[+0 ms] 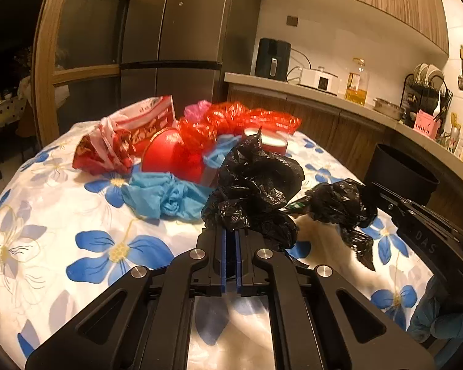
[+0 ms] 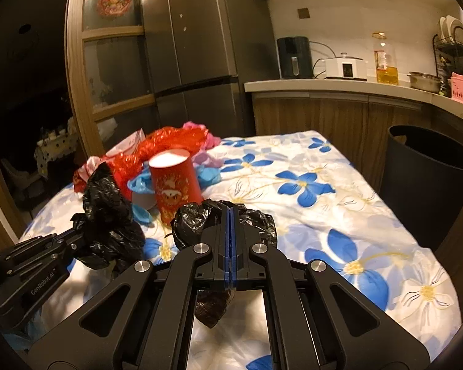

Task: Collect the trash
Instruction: 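Grasp the black plastic bags with both grippers from the table, then carry the black bags with both grippers over the black trash bin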

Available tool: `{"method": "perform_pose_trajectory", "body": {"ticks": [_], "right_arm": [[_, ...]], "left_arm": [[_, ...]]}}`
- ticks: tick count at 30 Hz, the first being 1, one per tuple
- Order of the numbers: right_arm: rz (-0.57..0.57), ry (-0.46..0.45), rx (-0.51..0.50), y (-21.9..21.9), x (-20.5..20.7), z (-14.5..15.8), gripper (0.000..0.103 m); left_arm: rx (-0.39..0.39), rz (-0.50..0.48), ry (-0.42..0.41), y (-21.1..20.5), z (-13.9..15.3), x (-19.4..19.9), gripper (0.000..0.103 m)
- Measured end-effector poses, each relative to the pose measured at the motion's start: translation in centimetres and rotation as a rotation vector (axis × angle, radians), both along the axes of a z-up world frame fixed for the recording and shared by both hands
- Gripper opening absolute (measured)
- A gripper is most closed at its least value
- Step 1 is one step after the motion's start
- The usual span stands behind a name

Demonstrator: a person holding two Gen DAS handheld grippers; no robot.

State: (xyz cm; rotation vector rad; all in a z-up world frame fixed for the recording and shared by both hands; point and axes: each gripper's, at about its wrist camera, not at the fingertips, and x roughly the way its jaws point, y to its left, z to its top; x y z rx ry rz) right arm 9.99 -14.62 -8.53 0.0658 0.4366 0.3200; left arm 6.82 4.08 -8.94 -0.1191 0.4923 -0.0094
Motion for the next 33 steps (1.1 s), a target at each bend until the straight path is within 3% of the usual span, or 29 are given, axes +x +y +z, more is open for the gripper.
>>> {"method": "perform_pose_trajectory", "body": {"ticks": [16,28,33], "right_arm": [[-0.072,-0.096,0.028,-4.2,-1.7,4.7,0.0],[-0.244,-0.182,0.036,-11.7,-0.5,8.5,0.0],[-0.347,-0.226,0.034,-15.5,0.8,10.2,0.0]], "left_arm": [[0.04,-0.006,-0.079,-2.9,4.7,0.5,0.004],[0.065,-0.156,-0.158,-10.9,9.8,4.6,0.004],[0.035,-0.237,-0.169,-15.2,11.4,7.9,0.004]]}}
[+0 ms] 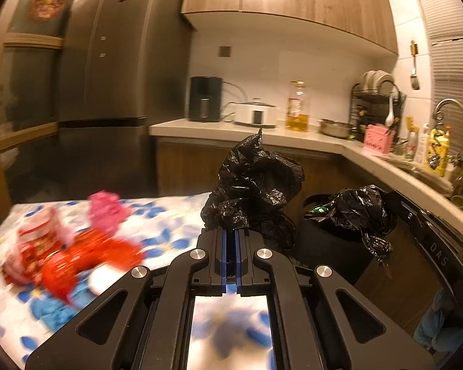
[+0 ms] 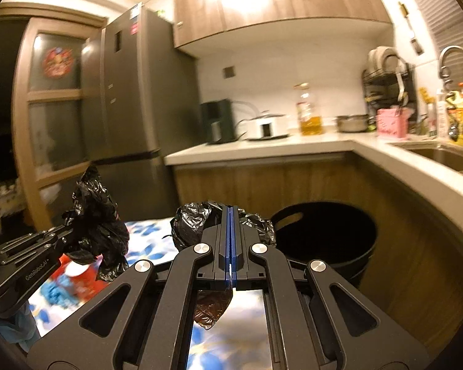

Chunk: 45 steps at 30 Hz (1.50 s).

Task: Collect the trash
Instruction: 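Carry the black bags with both grippers over the black trash bin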

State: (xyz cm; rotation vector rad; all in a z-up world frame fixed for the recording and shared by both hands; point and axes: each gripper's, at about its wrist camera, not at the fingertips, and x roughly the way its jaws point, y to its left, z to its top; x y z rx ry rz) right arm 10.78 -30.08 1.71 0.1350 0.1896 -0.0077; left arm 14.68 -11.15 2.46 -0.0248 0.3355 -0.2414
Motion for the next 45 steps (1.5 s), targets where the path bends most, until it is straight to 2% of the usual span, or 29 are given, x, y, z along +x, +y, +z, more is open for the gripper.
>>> {"method": "perform_pose_trajectory", "body": {"ticks": [9,19,27,45], "right_arm": [[-0.16,-0.028,0.025,-7.0,3.2,1.0,0.0],[-0.213,-0.003,0.051,-12.2,6.7,0.6,0.0],[-0.206,0.019,0.067,-14.0,8.6,-0.1,0.0],[-0.179,0.073,0.095,-15.3,10.9,-1.4,0.001]], "left_arm": [[-0.022,-0.142,-0.039,-9.0,1.5,5.6,0.003],[-0.009,-0.196,-0.009,-15.2,0.1,9.8,0.004],[0.022,-0.208,0.011,-17.8,-1.0,11.6,0.004],[0.043,-0.231,0.069,-19.7,-3.1,13.8,0.005]]}}
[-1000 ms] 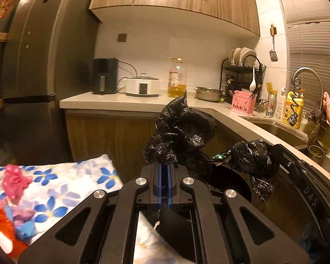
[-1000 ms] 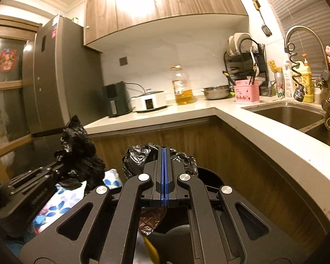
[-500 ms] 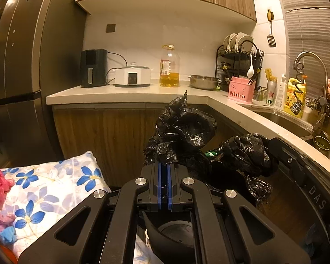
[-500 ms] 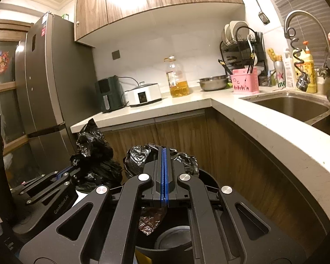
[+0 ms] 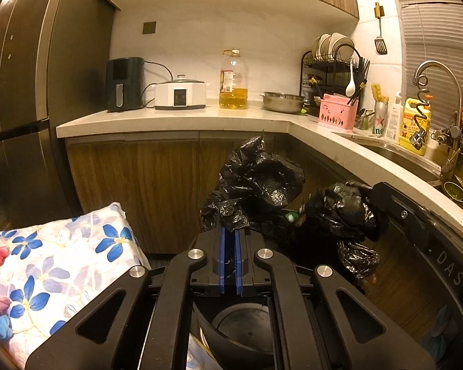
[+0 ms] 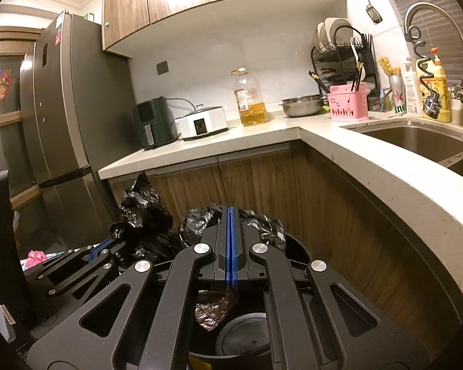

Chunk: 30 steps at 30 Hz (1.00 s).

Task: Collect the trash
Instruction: 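Carry the black bags with both grippers over the black trash bin, then open both grippers to drop the black bags into the bin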

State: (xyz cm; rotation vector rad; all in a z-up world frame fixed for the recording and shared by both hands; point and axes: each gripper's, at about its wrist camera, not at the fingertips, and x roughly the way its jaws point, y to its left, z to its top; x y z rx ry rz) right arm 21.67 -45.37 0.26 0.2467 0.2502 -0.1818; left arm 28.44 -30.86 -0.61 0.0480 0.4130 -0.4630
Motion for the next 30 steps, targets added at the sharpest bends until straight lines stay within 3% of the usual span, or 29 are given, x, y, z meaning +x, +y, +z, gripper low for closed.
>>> {"method": "perform_pose_trajectory", "body": {"ticks": [3,6,8,11,16,19,25,30], "right_arm": [[-0.001,0.008,0.003,-0.1,0.2,-0.2,0.002],[-0.009,0.018,0.005,-0.3,0.4,-0.4,0.005],[-0.017,0.021,0.011,-0.6,0.4,-0.4,0.008],[-0.031,0.025,0.019,-0.9,0.1,-0.5,0.018],[-0.048,0.046,0.007,-0.3,-0.2,-0.9,0.048],[-0.046,0.055,-0.008,0.3,-0.6,-1.0,0.062],[-0.044,0.079,-0.025,1.7,-1.5,-1.0,0.074],[-0.046,0.082,-0.039,2.8,-2.9,-0.8,0.078]], "left_arm": [[-0.006,-0.004,0.013,0.1,-0.2,0.3,0.009],[0.001,-0.003,0.015,0.0,-0.4,0.4,0.028],[-0.001,-0.008,0.018,0.1,-0.6,0.4,0.033],[0.0,0.003,0.023,0.4,-0.8,0.5,0.047],[-0.006,0.047,0.025,1.6,-1.2,0.1,0.075],[0.005,0.077,0.027,2.6,-1.5,-0.3,0.085],[0.041,0.144,0.025,4.7,-1.6,-1.7,0.088],[0.025,0.177,0.041,6.7,-1.4,-3.0,0.088]]}}
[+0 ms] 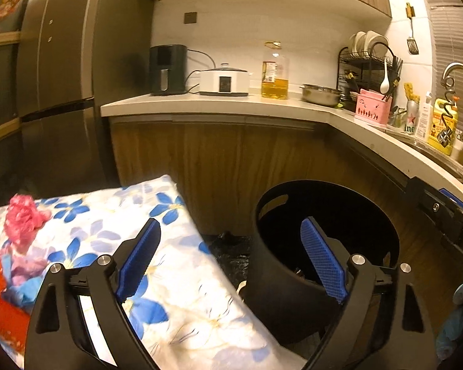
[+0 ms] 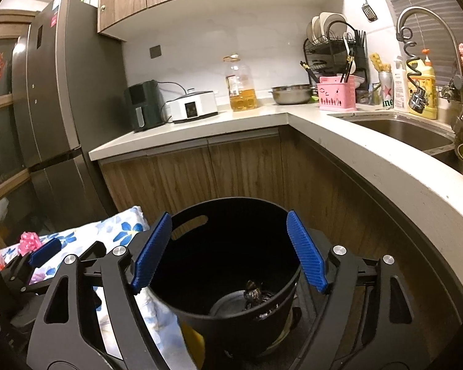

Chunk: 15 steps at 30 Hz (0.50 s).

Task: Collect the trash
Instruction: 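Open both grippers to drop the black bags into the bin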

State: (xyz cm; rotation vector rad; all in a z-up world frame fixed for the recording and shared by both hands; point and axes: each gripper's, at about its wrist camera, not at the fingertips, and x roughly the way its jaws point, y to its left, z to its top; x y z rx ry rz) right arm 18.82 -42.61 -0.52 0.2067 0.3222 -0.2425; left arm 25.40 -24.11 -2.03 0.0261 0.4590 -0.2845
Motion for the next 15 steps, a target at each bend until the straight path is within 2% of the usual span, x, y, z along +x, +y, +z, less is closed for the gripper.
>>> {"method": "perform_pose_trajectory", "body": {"ticks": [6,15], "right_arm": [[0.011,0.002,-0.015,1.8,-1.9,0.2,0.082],[0.028,-0.021,-0.014,5.0,-5.2,0.3,0.083]], "left_arm": [[-0.005,0.029,-0.007,2.3,0.2,-2.2,0.089],[-0.012,0.078,-0.024,5.8,0.2,-5.5,0.089]]}}
